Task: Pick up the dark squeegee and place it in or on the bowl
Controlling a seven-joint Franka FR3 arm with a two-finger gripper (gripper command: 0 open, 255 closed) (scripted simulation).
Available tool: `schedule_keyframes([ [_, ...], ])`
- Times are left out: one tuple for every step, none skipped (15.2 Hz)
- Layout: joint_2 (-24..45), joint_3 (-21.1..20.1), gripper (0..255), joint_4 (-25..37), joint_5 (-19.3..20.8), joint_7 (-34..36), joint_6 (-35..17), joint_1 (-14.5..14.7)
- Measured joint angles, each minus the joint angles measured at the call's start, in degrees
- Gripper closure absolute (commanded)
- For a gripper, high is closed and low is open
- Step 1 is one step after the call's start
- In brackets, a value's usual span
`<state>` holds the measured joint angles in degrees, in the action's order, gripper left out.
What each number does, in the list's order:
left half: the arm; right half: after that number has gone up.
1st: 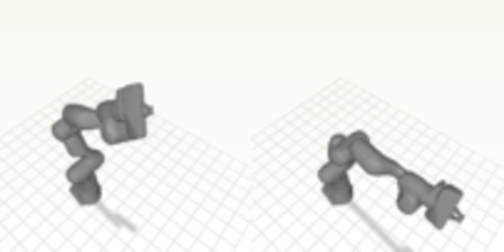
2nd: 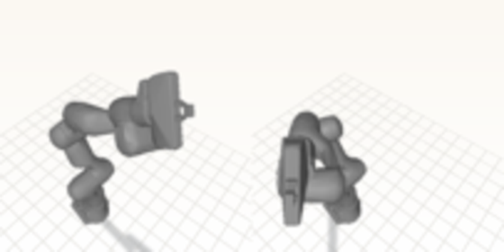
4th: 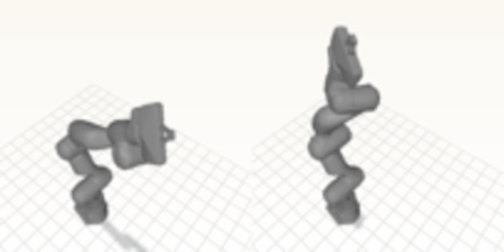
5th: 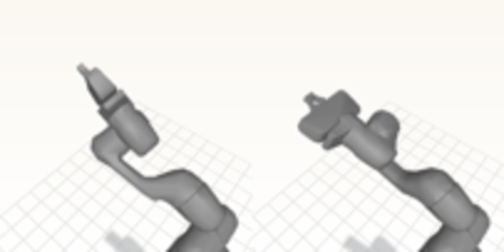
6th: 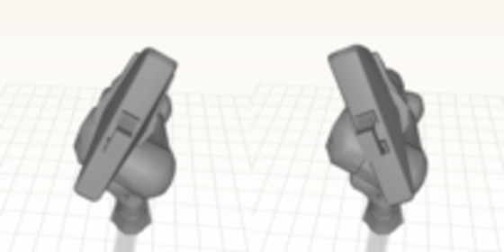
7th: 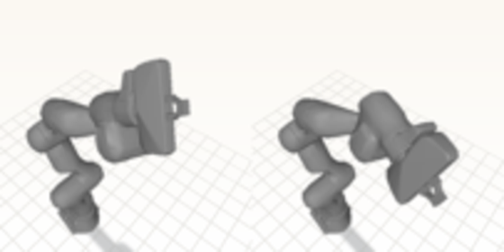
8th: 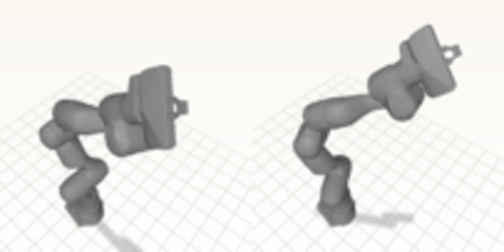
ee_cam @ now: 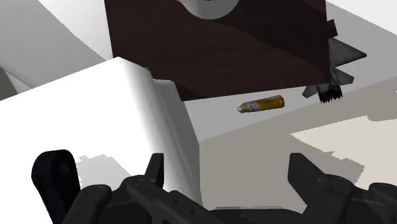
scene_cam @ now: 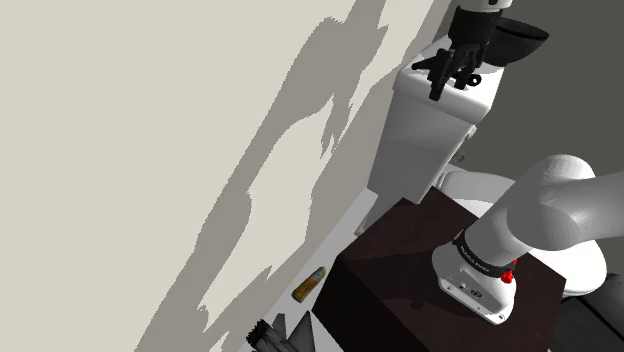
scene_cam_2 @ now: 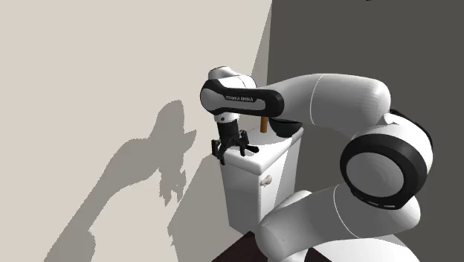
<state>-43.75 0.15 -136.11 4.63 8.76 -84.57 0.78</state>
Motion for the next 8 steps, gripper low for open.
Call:
schedule_keyframes([
  [0.0, 0.0, 0, 0.0, 0.0, 0.0, 0.0, 0.0],
  [0.5, 0.7, 0, 0.5, 0.3, -0.8, -0.2, -0.2],
  [1.0, 1.6, 0, 1.3, 0.6, -1.8, -0.2, -0.3],
  [2.1, 2.8, 0, 2.7, 1.1, -3.2, -0.3, -0.5],
  [3.0, 4.2, 0, 4.1, 1.6, -4.9, -0.3, -0.8],
  [4.0, 5.6, 0, 5.5, 2.1, -6.6, -0.3, -1.1],
  [5.0, 6.9, 0, 6.9, 2.4, -8.2, -0.3, -1.2],
  [6.6, 8.4, 0, 8.7, 2.7, -10.0, -0.5, -1.4],
])
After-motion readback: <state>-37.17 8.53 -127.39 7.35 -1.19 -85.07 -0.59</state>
